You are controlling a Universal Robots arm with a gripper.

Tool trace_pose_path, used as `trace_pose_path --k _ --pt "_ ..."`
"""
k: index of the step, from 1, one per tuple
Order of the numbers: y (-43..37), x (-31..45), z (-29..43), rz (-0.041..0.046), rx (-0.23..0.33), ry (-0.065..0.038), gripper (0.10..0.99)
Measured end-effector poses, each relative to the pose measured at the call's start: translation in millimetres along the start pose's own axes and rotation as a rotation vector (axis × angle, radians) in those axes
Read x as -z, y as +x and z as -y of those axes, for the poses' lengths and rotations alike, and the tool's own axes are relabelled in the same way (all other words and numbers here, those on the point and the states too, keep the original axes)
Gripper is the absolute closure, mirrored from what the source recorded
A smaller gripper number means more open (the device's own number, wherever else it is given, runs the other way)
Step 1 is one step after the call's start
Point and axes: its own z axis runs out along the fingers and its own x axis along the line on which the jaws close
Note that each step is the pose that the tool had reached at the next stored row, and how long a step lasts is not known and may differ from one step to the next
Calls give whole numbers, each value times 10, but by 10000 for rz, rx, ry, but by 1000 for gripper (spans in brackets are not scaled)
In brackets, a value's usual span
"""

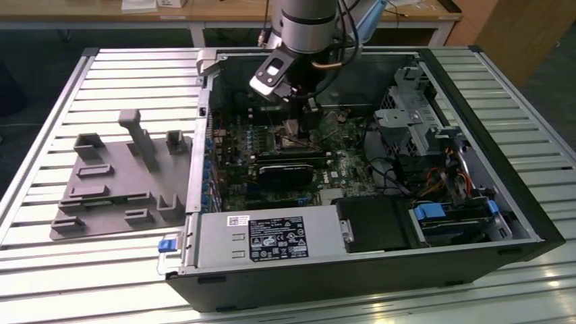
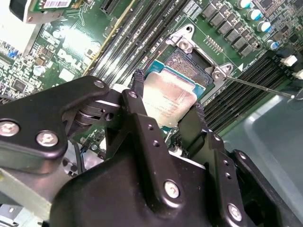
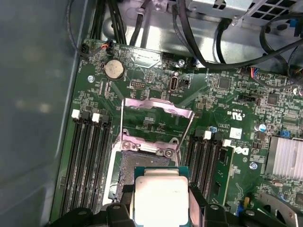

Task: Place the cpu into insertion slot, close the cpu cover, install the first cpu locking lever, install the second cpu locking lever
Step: 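Place the cpu into insertion slot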

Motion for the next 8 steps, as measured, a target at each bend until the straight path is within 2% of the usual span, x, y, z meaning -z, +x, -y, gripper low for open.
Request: trace_pose_path --k 8 --pt "21 -42 -4 8 -481 13 549"
